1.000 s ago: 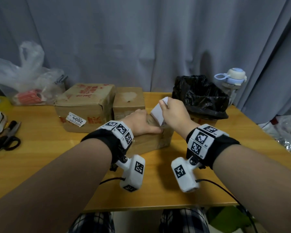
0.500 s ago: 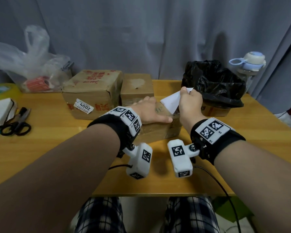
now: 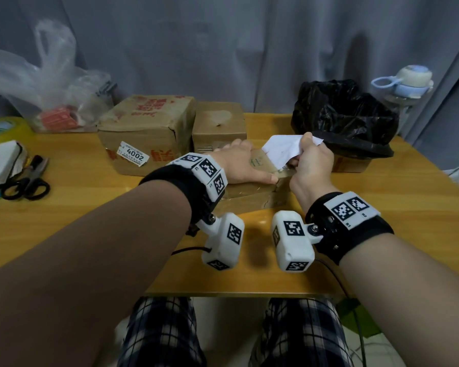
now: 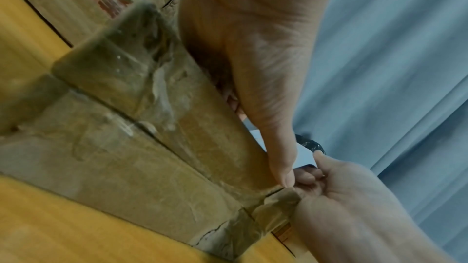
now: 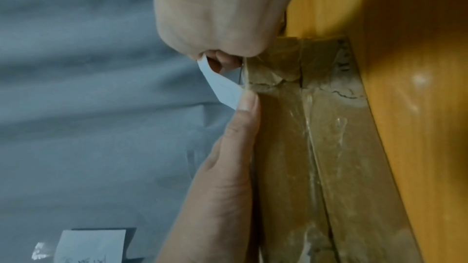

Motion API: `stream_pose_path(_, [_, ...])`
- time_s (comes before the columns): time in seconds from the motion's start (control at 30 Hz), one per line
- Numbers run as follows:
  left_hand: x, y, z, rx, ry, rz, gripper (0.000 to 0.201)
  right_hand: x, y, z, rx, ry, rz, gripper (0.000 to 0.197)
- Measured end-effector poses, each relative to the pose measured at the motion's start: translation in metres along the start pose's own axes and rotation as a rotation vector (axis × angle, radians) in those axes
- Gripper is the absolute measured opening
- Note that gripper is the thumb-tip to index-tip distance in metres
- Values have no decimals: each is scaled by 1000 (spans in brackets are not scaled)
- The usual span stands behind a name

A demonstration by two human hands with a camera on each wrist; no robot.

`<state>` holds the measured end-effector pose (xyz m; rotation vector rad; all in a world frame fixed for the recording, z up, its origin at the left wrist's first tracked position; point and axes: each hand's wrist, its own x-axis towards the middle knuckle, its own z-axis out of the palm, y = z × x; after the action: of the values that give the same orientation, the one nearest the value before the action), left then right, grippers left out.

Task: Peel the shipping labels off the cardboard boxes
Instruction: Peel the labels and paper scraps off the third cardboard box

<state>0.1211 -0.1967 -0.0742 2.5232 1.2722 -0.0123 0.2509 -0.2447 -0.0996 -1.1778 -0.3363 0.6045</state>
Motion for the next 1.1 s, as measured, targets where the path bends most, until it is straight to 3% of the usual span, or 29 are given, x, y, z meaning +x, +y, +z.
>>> stream_pose_path(0.53, [0,1,1,-1,-16,-22,105,-1,7,-8,293,121,178,20])
stream_pose_path(0.63, [-1,-1,0,1,-11,-23,104,-9,-27,-18,145,92,9,31])
stream_pose_path(0.73, [-1,-1,-1,-13,-33,-37,102,14,-92,-21,635,-51,-111,39])
stream_pose_path(0.8, [0,0,-3,-9,-59,-46,103,27,-118,-19,767,-173,-15,37])
stream_pose_path(0.93, [-2,2,-8,-44,-69,-52,104,21,-85,-19,456,-289,163,35])
stream_pose_path(1.1, [-8,6,-6,-31,-38,-44,103,13,-59,-13,372,-255,227,29])
